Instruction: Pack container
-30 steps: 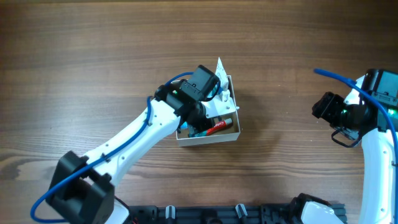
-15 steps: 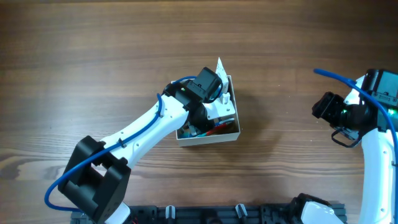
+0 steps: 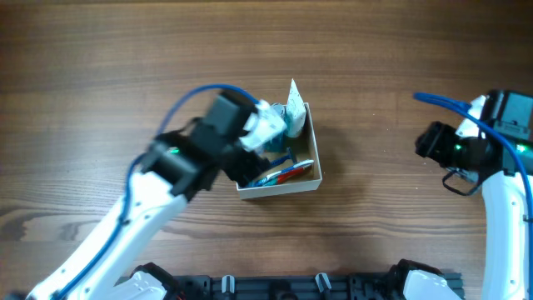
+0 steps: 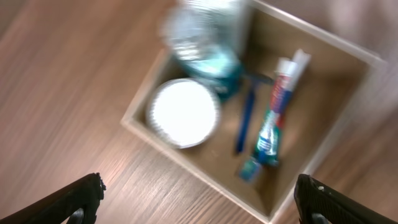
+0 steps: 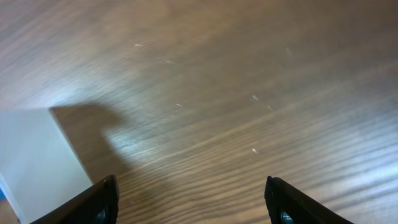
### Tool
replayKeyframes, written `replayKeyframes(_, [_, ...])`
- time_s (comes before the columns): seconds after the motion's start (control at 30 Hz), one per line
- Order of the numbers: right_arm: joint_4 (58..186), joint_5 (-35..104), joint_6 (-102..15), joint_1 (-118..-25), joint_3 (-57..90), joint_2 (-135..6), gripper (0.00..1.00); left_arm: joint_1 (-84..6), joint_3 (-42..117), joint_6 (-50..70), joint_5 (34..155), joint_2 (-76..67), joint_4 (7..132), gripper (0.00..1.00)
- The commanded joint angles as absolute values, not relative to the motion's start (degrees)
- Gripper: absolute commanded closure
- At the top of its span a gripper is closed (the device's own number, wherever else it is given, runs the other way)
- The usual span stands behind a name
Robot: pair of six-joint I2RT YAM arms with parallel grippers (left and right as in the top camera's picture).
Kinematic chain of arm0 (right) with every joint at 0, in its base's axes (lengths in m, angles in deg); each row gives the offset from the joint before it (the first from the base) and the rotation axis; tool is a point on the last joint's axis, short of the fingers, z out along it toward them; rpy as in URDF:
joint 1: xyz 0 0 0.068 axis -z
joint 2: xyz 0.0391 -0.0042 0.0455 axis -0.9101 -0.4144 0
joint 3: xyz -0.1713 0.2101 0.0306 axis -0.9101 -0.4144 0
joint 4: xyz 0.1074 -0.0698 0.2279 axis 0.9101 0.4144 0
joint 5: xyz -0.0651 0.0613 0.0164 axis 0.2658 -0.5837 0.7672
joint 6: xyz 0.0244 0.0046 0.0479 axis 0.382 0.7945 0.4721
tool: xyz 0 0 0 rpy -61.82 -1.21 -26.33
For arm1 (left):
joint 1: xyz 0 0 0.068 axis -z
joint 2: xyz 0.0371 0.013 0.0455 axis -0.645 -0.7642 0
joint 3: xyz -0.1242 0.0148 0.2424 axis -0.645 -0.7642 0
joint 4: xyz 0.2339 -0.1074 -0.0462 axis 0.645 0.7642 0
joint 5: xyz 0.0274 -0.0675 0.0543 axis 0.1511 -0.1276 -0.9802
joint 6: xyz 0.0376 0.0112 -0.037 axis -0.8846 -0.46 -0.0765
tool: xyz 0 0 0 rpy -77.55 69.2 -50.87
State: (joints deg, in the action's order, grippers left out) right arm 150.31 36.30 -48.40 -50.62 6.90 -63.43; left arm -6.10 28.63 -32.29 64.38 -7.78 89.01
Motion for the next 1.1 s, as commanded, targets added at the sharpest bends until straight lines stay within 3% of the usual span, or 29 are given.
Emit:
replayKeyframes(0.0, [149.40, 38.50, -52.97, -58.51, 14.83, -63.97, 0.21, -16.31, 28.90, -15.09, 62.66, -5.66, 87.35, 0.00])
replayKeyframes(0.1, [148.94, 39.62, -55.37, -64.89, 20.34, -69.18, 0.15, -25.47, 28.90, -5.86, 64.08, -7.25, 84.73, 0.00])
replayKeyframes(0.17, [144.76, 37.50, -56.25, -66.49, 21.89, -74.12, 0.00, -30.63, 28.90, -5.88, 68.86, -9.20, 82.39, 0.00])
replayKeyframes(0.33, [131.56, 36.97, -58.02, -66.58, 21.89, -80.41, 0.00, -36.99, 28.90, -5.64, 70.44, -12.96, 80.47, 0.00])
replayKeyframes(0.53, [133.90, 39.18, -52.46, -66.58, 20.89, -76.11, 0.01, -40.05, 28.87, -6.17, 73.48, -10.73, 82.85, 0.00])
replayKeyframes(0.7, [129.70, 42.61, -47.33, -66.62, 5.35, -60.41, 0.01, -39.55, 20.26, -7.96, 73.43, 3.08, 81.28, 0.00])
replayKeyframes(0.87, [124.78, 43.66, -45.62, -66.62, -18.83, -33.33, 0.00, -39.55, 1.71, -5.80, 72.97, 29.14, 79.90, 0.00])
replayKeyframes(1.07, [124.92, 46.02, -45.47, -66.64, -24.12, -24.46, 0.00, -39.55, -4.33, -4.84, 72.14, 39.19, 78.63, 0.00])
